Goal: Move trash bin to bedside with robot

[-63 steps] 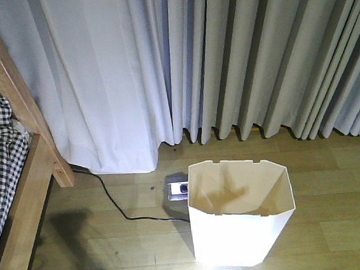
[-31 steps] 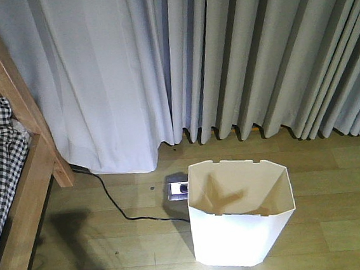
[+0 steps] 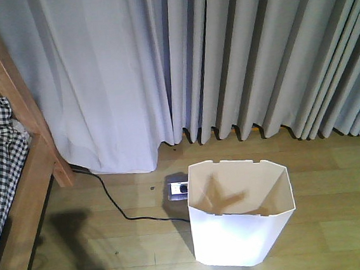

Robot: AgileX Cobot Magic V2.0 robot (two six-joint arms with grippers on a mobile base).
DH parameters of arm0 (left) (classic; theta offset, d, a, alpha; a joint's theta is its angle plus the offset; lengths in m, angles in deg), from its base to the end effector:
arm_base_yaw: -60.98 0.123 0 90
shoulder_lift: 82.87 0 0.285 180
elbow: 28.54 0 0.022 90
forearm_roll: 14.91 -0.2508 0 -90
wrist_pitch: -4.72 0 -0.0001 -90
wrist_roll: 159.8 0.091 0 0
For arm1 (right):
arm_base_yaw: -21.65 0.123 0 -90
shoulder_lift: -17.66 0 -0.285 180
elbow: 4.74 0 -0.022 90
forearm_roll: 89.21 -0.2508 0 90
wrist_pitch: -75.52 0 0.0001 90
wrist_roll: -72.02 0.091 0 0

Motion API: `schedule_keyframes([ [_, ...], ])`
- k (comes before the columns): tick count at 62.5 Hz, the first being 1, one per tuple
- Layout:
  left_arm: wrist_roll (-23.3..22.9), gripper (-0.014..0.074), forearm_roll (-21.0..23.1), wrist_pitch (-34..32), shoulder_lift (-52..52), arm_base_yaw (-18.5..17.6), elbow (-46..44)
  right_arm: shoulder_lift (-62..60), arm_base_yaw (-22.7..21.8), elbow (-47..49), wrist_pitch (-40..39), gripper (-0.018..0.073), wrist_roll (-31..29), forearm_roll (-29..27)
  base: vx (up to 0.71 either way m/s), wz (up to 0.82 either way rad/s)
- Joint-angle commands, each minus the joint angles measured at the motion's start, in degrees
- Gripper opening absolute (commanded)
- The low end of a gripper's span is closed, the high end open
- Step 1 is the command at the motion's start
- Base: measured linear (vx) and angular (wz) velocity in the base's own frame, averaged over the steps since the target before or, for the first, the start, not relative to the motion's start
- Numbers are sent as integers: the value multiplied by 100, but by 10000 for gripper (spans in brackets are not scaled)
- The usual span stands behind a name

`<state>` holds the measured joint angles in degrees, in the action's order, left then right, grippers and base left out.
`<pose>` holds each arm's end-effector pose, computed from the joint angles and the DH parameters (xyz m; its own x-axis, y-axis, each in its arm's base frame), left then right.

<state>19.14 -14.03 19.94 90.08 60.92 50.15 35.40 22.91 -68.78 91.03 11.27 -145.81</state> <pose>0.0549 -0.0004 0.1812 -0.1902 -0.0331 -0.9812 -0.0013 0.9994 -0.0335 0.0618 0.0218 0.2667 0.0138 -0.0869 -0.9961 -0.2444 0.9657 -0.0877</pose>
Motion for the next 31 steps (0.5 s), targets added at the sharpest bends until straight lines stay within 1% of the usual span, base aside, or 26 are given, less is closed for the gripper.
schedule_keyframes([
  [1,-25,-7,21,-398,80,-12,107,-80,2,16,-373,-9,966,1031,0,0],
  [3,-25,-7,21,-398,80,-12,107,-166,2,-72,-510,-9,1553,1580,0,0],
  [4,-25,-7,21,-398,80,-12,107,-221,2,-139,-599,-9,1926,1923,0,0],
  [5,-25,-7,21,-398,80,-12,107,-279,2,-211,-693,-9,2177,2260,0,0],
  [6,-25,-7,21,-398,80,-12,107,-319,2,-263,-759,-9,2551,2482,0,0],
  [8,-25,-7,21,-398,80,-12,107,-445,2,-432,-973,-9,3137,3116,0,0],
  [10,-25,-7,21,-398,80,-12,107,-546,2,-581,-1156,-9,3670,3608,0,0],
  [13,-25,-7,21,-398,80,-12,107,-696,2,-809,-1358,-9,4381,4321,0,0],
  [16,-25,-7,21,-398,80,-12,107,-811,2,-1007,-1512,-9,4899,4920,0,0],
  [19,-25,-7,21,-398,80,-12,107,-886,2,-1186,-1609,-9,5241,5320,0,0],
  [21,-25,-7,21,-398,80,-12,107,-922,2,-1283,-1631,-9,5363,5457,0,0],
  [31,-25,-7,21,-398,80,-12,107,-1087,2,-1522,-1518,-9,5370,5500,0,0],
])
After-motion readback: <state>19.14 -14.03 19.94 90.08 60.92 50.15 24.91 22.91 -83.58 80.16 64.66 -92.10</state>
